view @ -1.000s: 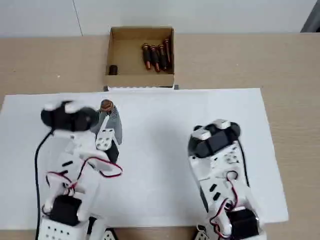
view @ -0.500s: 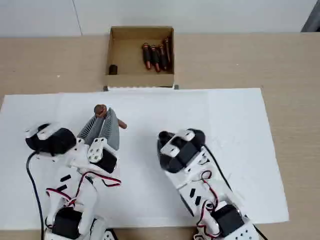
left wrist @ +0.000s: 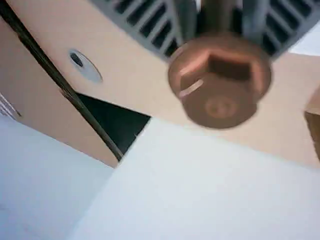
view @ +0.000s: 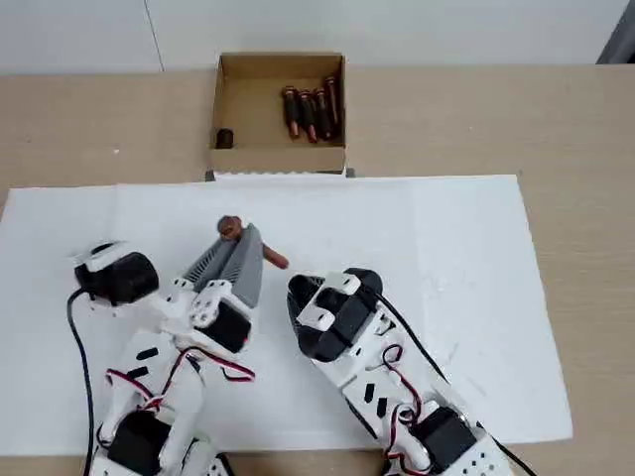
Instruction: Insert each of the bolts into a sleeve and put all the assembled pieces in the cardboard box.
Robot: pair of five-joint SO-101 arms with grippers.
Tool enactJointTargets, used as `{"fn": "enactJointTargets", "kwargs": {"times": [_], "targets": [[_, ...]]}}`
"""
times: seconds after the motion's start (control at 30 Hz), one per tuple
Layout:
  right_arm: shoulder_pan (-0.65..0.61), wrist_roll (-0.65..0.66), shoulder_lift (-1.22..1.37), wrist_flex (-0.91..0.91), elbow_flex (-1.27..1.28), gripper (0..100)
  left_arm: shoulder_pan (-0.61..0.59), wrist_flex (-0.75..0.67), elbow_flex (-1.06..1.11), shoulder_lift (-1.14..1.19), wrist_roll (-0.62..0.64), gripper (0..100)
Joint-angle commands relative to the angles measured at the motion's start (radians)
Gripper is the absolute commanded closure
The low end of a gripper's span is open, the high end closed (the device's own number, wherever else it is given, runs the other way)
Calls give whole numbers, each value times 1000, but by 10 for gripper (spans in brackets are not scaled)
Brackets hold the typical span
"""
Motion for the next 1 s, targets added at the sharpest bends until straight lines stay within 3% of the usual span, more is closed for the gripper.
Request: {"fn": "enactJointTargets", "kwargs": {"times": [0.0, 0.23, 0.5, 0.97], "targets": [[-8, 49, -10, -35, -6, 995, 26, -31, -10, -18, 2, 993], [56, 112, -10, -39, -5, 995, 28, -29, -16, -18, -34, 993], [51, 114, -10, -41, -20, 995, 103, -28, -16, -15, -34, 993], [51, 158, -10, -39, -54, 995, 106, -31, 21, -15, -100, 993]]}}
